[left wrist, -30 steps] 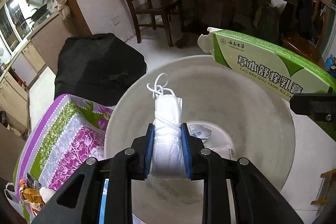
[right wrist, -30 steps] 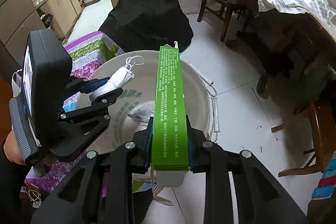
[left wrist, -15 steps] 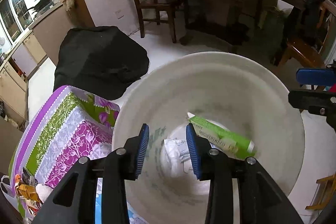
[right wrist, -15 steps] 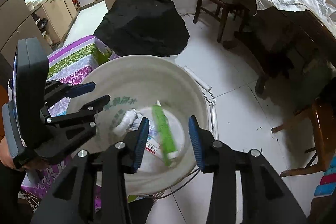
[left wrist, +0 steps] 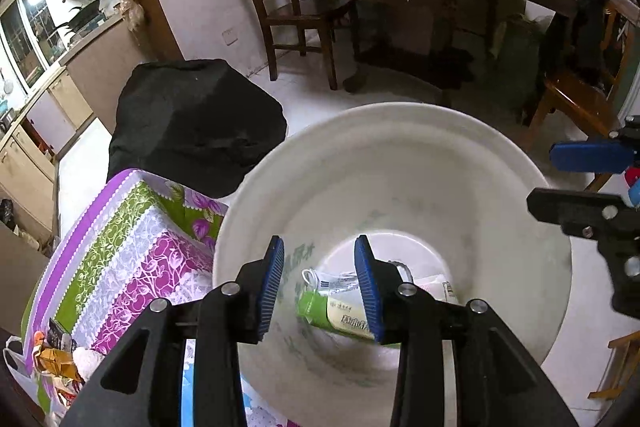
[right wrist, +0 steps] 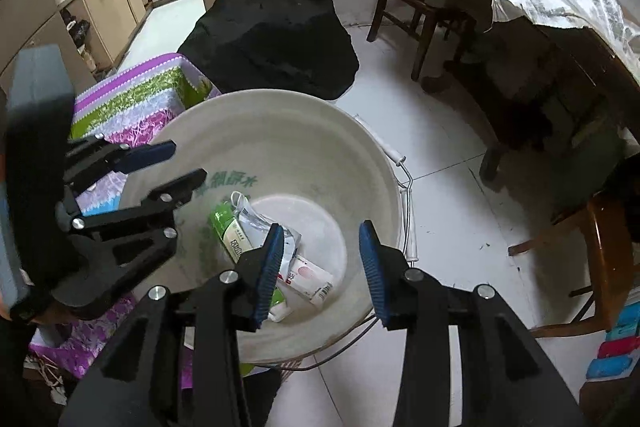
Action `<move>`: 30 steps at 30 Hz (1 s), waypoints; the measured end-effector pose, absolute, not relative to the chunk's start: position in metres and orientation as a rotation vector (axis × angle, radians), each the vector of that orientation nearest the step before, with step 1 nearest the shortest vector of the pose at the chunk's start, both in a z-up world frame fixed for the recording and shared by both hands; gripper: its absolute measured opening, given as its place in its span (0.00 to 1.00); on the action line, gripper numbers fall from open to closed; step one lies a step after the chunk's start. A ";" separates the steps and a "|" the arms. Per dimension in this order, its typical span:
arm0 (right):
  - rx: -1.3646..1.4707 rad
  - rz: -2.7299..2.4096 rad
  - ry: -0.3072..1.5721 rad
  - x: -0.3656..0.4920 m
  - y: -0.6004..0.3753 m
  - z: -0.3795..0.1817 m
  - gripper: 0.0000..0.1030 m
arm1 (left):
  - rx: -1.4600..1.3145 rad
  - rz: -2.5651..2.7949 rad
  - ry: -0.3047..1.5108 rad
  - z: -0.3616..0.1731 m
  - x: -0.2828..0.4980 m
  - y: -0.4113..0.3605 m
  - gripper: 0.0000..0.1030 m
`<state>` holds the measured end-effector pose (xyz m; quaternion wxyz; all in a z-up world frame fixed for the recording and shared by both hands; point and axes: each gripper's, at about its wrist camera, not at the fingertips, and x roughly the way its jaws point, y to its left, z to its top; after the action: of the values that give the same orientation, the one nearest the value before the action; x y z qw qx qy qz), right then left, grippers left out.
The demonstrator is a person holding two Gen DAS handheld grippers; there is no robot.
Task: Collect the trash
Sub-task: 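Open both tools to drop the green box and mask into the bucket, then move both tools back over the table toward the snack wrappers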
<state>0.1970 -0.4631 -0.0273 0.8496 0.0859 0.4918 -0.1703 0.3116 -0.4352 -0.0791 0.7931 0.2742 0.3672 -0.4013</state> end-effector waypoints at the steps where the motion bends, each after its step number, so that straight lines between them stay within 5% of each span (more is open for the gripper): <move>1: 0.184 -0.363 1.030 0.196 -0.462 -0.027 0.37 | 0.585 -0.861 0.778 -0.077 0.310 -0.432 0.36; 8: 0.163 -0.368 0.956 0.189 -0.443 -0.027 0.37 | 0.545 -0.834 0.698 -0.061 0.291 -0.403 0.37; 20: 0.114 -0.276 0.684 0.173 -0.364 -0.011 0.42 | 0.436 -0.706 0.665 -0.057 0.288 -0.299 0.54; 30: 0.068 -0.151 0.705 0.136 -0.288 -0.052 0.58 | 0.285 -0.225 0.858 -0.083 0.467 -0.140 0.66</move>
<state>0.1362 -0.2881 -0.0522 0.9352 0.0331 0.3447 -0.0739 0.4665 -0.1403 -0.0828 0.8933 0.1375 0.4139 -0.1086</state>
